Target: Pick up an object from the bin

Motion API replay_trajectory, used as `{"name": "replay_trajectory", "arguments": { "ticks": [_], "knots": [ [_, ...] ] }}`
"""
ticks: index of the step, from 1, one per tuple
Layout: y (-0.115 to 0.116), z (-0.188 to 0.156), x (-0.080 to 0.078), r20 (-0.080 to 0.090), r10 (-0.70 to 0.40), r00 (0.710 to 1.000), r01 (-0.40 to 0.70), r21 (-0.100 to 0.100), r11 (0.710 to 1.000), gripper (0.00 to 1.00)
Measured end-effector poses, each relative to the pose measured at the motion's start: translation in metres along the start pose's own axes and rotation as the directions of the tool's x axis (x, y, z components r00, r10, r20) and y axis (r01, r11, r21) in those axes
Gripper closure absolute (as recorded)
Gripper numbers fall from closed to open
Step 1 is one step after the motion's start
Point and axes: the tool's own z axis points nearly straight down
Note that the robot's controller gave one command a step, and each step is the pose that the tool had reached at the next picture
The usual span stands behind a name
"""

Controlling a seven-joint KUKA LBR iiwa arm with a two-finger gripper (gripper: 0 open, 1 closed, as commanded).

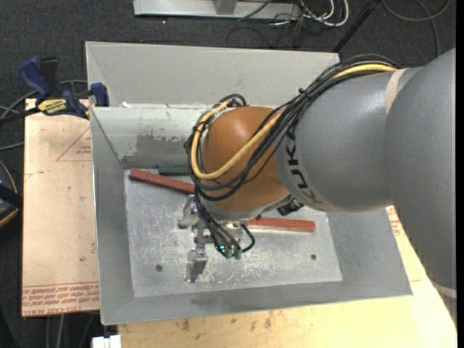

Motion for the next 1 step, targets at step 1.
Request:
{"name": "replay_trajectory", "arguments": {
  "ticks": [1],
  "knots": [
    [-0.0008,-0.0036,-0.0022,0.007,0.003,1.0,-0.003,-0.001,1.0,0.0]
  ]
}}
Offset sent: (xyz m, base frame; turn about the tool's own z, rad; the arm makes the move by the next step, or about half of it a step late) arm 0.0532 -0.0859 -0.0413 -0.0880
